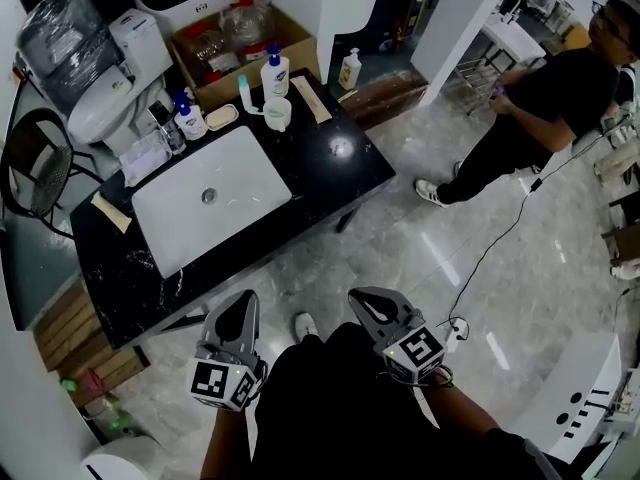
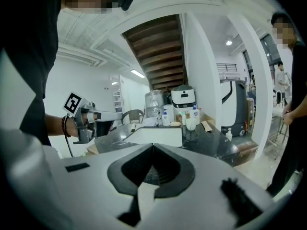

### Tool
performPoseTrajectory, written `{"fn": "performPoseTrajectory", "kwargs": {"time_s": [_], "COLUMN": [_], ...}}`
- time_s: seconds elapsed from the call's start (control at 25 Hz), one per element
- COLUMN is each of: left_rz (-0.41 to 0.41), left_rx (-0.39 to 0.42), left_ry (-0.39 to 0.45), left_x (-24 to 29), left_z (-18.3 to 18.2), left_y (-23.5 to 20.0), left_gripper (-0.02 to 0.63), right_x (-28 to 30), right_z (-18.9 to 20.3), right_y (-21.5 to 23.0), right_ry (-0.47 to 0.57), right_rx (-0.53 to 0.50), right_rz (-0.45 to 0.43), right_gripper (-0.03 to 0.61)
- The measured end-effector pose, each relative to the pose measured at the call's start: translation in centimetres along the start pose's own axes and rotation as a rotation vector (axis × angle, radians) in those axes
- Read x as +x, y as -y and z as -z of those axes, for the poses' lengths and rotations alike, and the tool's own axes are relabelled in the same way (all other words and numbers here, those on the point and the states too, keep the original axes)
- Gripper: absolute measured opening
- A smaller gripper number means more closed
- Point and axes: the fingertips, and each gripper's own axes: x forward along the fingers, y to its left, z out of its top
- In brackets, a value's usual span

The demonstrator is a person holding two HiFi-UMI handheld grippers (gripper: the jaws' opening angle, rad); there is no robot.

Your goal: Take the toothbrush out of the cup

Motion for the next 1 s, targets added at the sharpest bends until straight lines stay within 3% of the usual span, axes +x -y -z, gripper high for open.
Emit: {"fn": "performPoseTrajectory", "kwargs": {"time_s": [0.52, 1.0], "left_rz": [0.019, -0.031], "left_rx": [0.011, 0.008], "left_ry": [0.002, -0.002], "left_x": [0.9, 1.8], "left_z": [-0.9, -2.1], "left_y": [-1.6, -3.1], "left_gripper": [0.009, 0.009], "right_x": [1.7, 4.7], "right_z": [-0.9, -2.0], "right_y": [0.0, 1.5], "right_ry": [-0.012, -0.003], "right_rx": [-0.016, -0.020], "right_rz": [0.008, -0.044], "right_gripper": [0.015, 0.014]}}
